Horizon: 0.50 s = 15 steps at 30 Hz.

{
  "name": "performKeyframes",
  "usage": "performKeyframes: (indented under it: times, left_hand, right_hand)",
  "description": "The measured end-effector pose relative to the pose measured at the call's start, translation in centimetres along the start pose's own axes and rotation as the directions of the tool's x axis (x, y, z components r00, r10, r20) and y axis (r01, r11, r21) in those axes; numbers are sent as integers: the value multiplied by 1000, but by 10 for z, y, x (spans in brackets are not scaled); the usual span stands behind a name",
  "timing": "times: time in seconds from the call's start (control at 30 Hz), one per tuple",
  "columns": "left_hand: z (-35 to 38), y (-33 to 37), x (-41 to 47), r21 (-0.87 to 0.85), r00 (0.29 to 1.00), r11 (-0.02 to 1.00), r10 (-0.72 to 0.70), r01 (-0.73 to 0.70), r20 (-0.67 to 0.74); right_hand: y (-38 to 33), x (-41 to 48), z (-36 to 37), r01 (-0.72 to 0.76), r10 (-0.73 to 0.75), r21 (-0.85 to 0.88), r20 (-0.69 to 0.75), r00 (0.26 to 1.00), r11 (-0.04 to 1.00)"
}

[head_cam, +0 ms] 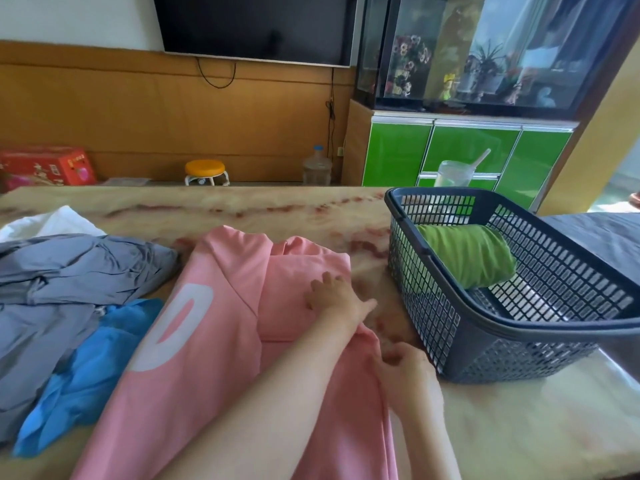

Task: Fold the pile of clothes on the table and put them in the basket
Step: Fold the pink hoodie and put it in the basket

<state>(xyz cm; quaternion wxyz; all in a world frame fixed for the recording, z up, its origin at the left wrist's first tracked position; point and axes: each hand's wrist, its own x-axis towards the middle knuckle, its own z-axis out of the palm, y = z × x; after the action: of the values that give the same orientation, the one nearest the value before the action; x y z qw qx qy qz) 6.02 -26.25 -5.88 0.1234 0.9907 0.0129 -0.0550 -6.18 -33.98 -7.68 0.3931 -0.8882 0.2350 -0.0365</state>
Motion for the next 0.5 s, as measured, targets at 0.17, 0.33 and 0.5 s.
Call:
performKeyframes:
  times: [0.17, 0.33, 0.5]
  left_hand:
    - [0, -3, 14, -18, 999, 999, -39, 38, -15]
    - [-37, -44, 33, -397, 993, 912, -75, 104, 87]
    - [-79, -125, 30, -701, 995, 708, -95, 83, 23]
  right_hand:
    - [-11, -4, 11, 130, -156, 230, 98, 983, 964]
    - [-41, -21, 21, 43, -215, 375, 431, 877, 926]
    - [-109, -50, 44, 212, -373, 349, 498, 783, 913]
